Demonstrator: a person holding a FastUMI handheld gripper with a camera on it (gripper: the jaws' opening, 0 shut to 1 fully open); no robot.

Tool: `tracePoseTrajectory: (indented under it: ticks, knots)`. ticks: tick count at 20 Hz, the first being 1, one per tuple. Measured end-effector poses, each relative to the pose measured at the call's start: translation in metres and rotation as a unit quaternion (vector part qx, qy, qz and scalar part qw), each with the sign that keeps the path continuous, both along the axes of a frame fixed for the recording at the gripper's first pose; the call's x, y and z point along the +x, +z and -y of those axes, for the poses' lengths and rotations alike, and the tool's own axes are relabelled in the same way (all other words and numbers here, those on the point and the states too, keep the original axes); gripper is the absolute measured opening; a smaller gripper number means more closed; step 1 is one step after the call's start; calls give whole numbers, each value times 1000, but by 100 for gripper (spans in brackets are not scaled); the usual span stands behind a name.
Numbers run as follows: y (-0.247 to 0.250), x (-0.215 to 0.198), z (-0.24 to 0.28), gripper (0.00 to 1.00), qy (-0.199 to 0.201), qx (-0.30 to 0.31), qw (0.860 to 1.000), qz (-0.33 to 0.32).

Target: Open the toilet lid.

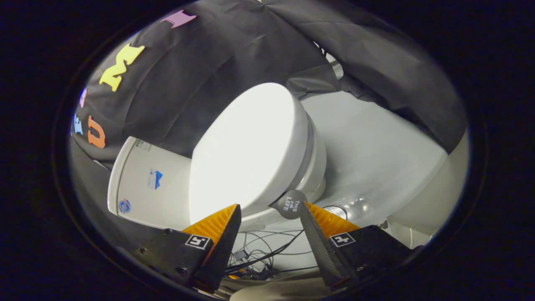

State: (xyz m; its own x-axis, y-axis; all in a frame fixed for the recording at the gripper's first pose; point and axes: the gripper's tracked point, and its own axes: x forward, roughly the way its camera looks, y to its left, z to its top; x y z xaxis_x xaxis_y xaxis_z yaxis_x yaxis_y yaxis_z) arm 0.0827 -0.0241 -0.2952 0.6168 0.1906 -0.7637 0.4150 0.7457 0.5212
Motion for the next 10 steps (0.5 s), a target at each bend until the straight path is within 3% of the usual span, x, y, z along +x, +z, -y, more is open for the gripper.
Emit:
tracePoseTrajectory:
  ticks: [9, 10]
  knots:
    - [-38, 5, 16, 79, -40, 42, 998, -25]
    - [-43, 5, 15, 74, -44, 58, 997, -33]
